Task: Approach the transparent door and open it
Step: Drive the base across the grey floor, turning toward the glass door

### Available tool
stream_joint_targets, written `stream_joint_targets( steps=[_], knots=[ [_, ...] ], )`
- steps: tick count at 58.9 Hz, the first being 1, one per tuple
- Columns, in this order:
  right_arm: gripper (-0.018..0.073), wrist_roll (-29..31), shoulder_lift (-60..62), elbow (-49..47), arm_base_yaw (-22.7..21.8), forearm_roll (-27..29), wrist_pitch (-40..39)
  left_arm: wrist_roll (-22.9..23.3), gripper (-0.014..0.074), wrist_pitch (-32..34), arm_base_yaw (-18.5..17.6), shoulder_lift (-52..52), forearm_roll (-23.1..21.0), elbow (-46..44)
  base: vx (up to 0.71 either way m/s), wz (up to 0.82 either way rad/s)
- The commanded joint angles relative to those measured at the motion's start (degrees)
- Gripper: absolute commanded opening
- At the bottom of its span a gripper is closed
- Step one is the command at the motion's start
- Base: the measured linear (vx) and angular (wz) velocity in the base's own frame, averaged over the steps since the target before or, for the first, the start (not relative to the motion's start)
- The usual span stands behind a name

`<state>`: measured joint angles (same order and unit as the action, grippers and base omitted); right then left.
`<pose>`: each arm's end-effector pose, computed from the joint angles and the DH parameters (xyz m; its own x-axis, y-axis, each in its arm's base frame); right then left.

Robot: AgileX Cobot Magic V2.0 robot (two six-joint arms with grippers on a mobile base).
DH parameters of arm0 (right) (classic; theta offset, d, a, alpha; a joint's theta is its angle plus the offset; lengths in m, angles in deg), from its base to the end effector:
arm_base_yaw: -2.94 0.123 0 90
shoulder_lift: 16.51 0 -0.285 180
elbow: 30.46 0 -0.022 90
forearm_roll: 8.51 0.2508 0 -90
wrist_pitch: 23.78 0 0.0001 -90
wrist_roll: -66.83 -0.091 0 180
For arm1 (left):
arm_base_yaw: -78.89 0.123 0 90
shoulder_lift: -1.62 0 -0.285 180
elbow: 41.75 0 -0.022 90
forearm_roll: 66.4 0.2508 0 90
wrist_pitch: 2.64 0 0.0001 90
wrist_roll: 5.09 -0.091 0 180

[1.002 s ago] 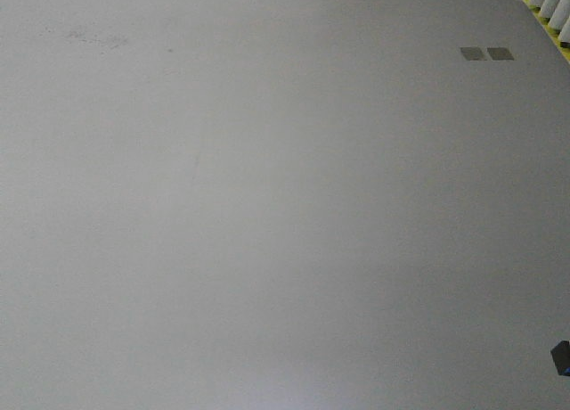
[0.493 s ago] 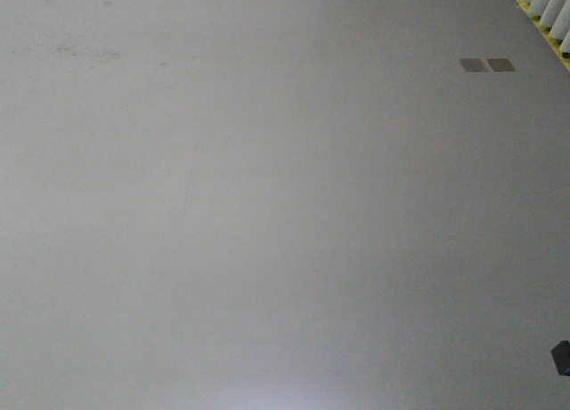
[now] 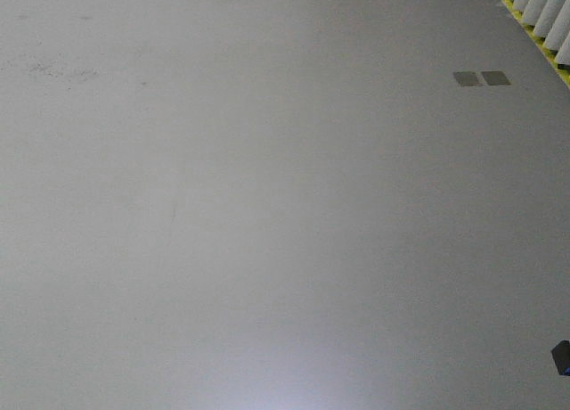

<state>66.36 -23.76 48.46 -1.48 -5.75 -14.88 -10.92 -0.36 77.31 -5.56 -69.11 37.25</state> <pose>0.0566 -0.0037 0.1895 -0.0839 0.0624 -0.9945 0.0745 0.9956 0.0562 0.0565 -0.0014 0.2068 0.1074 0.0515 -0.9929 0.0199 0.9983 0.0540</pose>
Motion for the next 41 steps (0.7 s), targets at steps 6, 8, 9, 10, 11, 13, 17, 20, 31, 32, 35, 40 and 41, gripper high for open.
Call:
stream_joint_targets(
  steps=[6,8,9,10,11,13,17,20,31,32,35,40,41],
  knots=[
    [-0.0006,0.47,0.95,0.24,-0.27,-0.03,-4.82,0.39,-0.0006,4.38,-0.18,0.86,-0.18,0.93,0.34,0.04],
    [-0.0006,0.47,0.95,0.24,-0.27,-0.03,-4.82,0.39,-0.0006,4.38,-0.18,0.86,-0.18,0.93,0.35,0.07],
    [-0.0006,0.47,0.95,0.24,-0.27,-0.03,-4.82,0.39,-0.0006,4.38,-0.18,0.86,-0.18,0.93,0.35,0.09],
    [-0.0006,0.47,0.95,0.24,-0.27,-0.03,-4.82,0.39,-0.0006,4.38,-0.18,0.86,-0.18,0.93,0.35,0.09],
    [-0.0006,0.47,0.95,0.24,-0.27,-0.03,-4.82,0.39,-0.0006,4.38,-0.18,0.86,-0.18,0.93,0.35,0.11],
    [-0.0006,0.47,0.95,0.24,-0.27,-0.03,-4.82,0.39,-0.0006,4.38,-0.18,0.86,-0.18,0.93,0.35,0.12],
    [-0.0006,0.47,0.95,0.24,-0.27,-0.03,-4.82,0.39,-0.0006,4.38,-0.18,0.86,-0.18,0.93,0.35,0.14],
    [-0.0006,0.47,0.95,0.24,-0.27,-0.03,-4.82,0.39,-0.0006,4.38,-0.18,0.86,-0.18,0.93,0.36,0.16],
    [-0.0006,0.47,0.95,0.24,-0.27,-0.03,-4.82,0.39,-0.0006,4.38,-0.18,0.86,-0.18,0.93,0.36,0.18],
    [-0.0006,0.47,0.95,0.24,-0.27,-0.03,-4.82,0.39,-0.0006,4.38,-0.18,0.86,-0.18,0.93,0.38,0.2],
    [-0.0006,0.47,0.95,0.24,-0.27,-0.03,-4.82,0.39,-0.0006,4.38,-0.18,0.86,-0.18,0.93,0.38,0.2],
    [-0.0006,0.47,0.95,0.24,-0.27,-0.03,-4.82,0.39,-0.0006,4.38,-0.18,0.86,-0.18,0.93,0.38,0.2],
    [-0.0006,0.47,0.95,0.24,-0.27,-0.03,-4.82,0.39,-0.0006,4.38,-0.18,0.86,-0.18,0.93,0.39,0.19]
  ],
)
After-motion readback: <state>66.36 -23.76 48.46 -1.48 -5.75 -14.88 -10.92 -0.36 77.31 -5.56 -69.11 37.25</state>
